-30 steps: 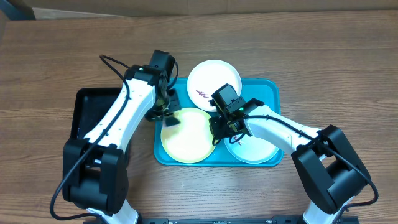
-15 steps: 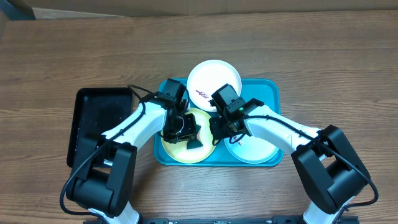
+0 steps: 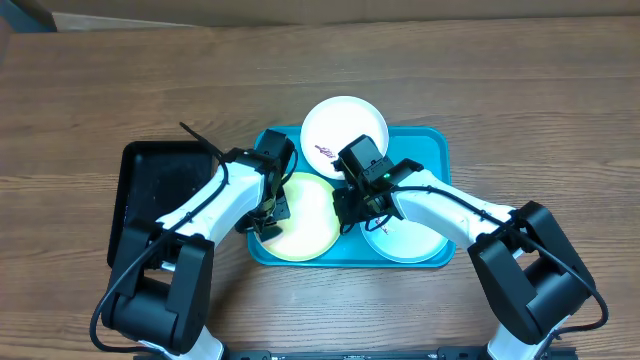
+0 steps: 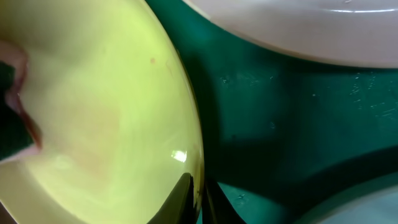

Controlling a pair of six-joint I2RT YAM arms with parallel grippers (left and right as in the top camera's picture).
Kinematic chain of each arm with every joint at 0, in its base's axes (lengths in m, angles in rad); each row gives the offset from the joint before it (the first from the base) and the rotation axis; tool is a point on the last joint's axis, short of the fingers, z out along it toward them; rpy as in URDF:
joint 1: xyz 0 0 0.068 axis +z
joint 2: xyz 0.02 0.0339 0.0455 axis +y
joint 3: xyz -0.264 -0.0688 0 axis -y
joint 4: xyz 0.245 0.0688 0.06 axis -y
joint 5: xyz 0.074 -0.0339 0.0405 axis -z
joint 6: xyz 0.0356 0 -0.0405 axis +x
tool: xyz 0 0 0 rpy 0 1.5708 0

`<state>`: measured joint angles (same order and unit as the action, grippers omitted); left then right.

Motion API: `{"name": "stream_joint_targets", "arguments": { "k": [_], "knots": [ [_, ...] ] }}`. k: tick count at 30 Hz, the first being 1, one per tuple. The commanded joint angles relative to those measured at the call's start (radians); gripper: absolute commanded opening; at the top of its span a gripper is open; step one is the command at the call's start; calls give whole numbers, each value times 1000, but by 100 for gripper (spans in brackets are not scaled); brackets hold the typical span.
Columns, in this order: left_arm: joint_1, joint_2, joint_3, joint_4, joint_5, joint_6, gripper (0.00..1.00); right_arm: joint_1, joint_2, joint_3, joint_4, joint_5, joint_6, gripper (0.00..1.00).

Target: Clean dirty plates on tray and stack at the side

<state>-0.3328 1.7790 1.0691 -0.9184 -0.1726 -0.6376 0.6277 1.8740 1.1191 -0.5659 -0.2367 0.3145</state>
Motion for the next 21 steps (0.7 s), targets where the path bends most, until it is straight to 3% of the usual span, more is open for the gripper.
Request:
{"name": "stream_joint_targets", "arguments": {
  "k": [1,5,8,10,14,17,21],
  "knots": [
    [26,31,51,-56,-202,-37,4,-11,2,-5,-14,56,-5,7],
    [26,31,178,-184,-256,-109,4,-11,2,-5,-14,56,-7,8],
    [25,31,252,-222,-210,-95,4,-11,2,-5,-14,56,-7,8],
    [25,31,266,-209,-108,-63,4,-11,2,-5,-14,56,-7,8],
    [24,31,242,-94,285,129,4,-11,2,-5,-14,56,-7,8],
    [17,31,214,-14,517,207,4,-11,2,-5,-14,56,-8,8],
    [-2,32,167,69,602,208,4,-11,2,-5,-12,56,-7,8]
  ]
}}
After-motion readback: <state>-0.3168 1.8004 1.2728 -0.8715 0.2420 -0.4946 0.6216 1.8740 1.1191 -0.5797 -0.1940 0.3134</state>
